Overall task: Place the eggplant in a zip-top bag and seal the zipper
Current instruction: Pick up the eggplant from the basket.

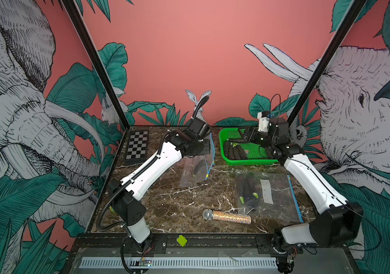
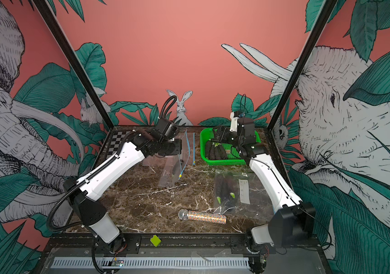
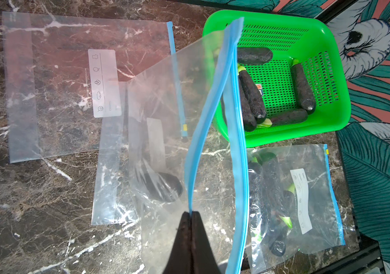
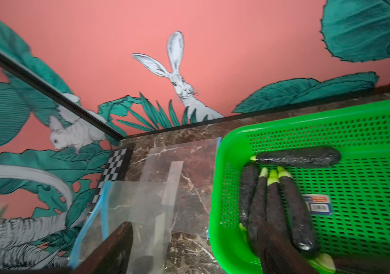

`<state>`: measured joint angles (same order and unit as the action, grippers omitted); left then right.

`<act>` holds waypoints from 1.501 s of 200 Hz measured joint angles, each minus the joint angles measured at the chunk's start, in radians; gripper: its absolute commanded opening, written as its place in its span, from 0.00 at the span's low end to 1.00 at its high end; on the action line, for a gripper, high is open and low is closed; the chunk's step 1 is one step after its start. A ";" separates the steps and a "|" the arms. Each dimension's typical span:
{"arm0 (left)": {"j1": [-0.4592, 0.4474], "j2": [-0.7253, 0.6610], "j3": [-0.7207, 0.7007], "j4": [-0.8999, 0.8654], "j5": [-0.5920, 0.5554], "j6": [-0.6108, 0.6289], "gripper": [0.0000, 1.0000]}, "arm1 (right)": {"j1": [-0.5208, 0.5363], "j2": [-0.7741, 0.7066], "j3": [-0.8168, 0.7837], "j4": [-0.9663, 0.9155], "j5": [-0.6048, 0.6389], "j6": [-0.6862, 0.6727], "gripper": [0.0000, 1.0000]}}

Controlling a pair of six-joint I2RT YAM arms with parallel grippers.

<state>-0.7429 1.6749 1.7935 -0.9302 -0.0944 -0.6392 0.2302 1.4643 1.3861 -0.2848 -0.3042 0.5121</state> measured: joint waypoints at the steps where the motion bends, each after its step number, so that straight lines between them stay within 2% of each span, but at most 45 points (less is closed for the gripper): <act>1: 0.000 0.000 -0.001 0.000 0.000 0.000 0.00 | -0.003 0.008 0.008 -0.006 0.001 -0.002 0.81; 69: 0.005 -0.026 -0.045 0.017 0.001 0.000 0.00 | -0.024 0.444 0.229 -0.198 0.116 -0.093 0.76; 103: 0.007 -0.034 -0.061 0.021 0.001 -0.001 0.00 | -0.021 0.585 0.294 -0.251 0.163 -0.125 0.73; 133: 0.007 -0.040 -0.068 0.025 0.002 -0.001 0.00 | -0.019 0.651 0.349 -0.286 0.191 -0.154 0.65; 151: 0.007 -0.040 -0.069 0.026 0.004 -0.001 0.00 | -0.018 0.681 0.378 -0.292 0.201 -0.168 0.54; 165: 0.010 -0.040 -0.069 0.027 0.006 -0.001 0.00 | -0.017 0.701 0.396 -0.301 0.209 -0.180 0.49; 300: 0.016 -0.040 -0.069 0.034 0.009 -0.001 0.00 | -0.015 0.871 0.547 -0.359 0.278 -0.242 0.44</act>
<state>-0.7269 1.6352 1.7248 -0.8963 -0.0853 -0.6399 0.2150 2.3356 1.9327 -0.6434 -0.0261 0.2703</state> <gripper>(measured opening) 0.047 0.436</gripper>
